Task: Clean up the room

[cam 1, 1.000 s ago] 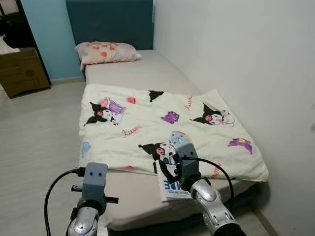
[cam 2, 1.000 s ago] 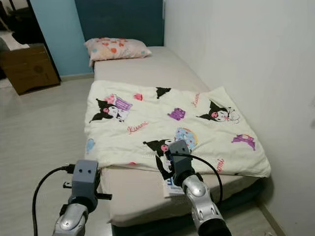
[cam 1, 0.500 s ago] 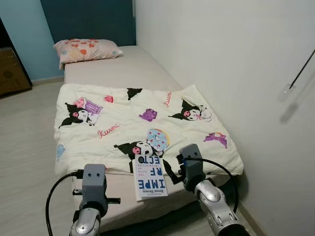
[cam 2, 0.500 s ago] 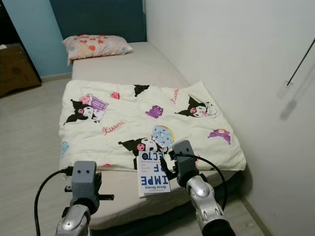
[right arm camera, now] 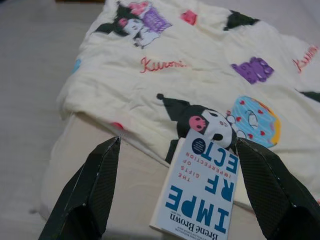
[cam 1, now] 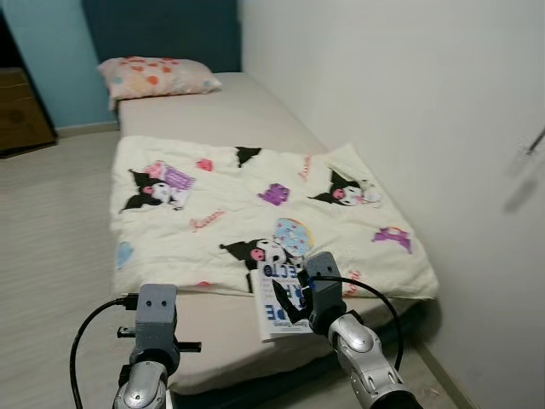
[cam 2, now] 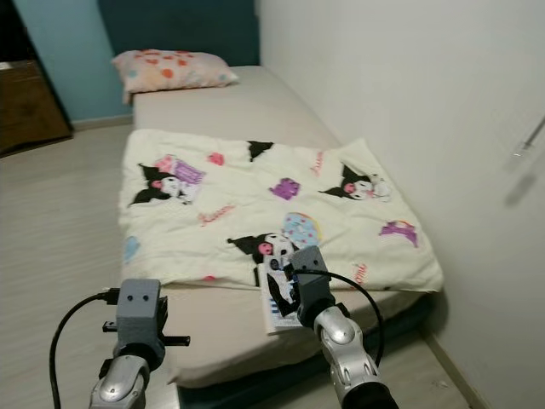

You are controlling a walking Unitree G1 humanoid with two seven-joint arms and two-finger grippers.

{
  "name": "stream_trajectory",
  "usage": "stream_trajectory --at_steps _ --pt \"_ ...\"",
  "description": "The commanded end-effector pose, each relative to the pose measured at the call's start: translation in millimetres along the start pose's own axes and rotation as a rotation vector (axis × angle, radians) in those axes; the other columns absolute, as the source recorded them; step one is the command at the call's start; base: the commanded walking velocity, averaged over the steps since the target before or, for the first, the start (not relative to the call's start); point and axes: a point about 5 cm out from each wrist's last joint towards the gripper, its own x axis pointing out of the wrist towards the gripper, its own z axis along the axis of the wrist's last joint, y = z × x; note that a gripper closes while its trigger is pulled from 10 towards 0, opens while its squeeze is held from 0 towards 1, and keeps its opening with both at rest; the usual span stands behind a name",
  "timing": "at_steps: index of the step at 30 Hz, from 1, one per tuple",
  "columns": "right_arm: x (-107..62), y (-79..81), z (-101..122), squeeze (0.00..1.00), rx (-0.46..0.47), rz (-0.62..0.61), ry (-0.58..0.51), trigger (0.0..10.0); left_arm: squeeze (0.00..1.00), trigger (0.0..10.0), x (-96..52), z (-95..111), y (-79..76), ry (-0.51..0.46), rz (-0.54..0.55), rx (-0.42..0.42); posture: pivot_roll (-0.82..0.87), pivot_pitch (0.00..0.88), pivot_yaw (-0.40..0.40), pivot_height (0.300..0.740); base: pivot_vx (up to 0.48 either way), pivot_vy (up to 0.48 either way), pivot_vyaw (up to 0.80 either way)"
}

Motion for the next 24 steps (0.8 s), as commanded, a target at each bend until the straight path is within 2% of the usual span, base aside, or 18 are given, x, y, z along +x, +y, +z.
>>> stream_trajectory --at_steps 1,14,24 --pt "-2.0 -0.2 -3.7 0.00 -0.018 -0.002 0.012 10.0 0.00 10.0 -3.0 -4.9 -2.3 0.011 -0.011 0.019 -0.03 0.122 -0.047 0.740 0.000 0.000 0.80" --pt "-1.6 -1.8 -2.2 0.00 -0.010 -0.014 0.004 10.0 0.00 10.0 -0.9 -2.6 -2.0 0.004 -0.006 0.004 -0.04 0.126 -0.043 0.740 0.000 0.000 0.80" --pt "-2.1 -4.4 -2.0 0.00 -0.013 -0.028 0.004 10.0 0.00 10.0 -0.9 -2.7 -3.7 0.006 -0.026 0.028 -0.04 0.131 -0.039 0.740 0.000 0.000 0.80"
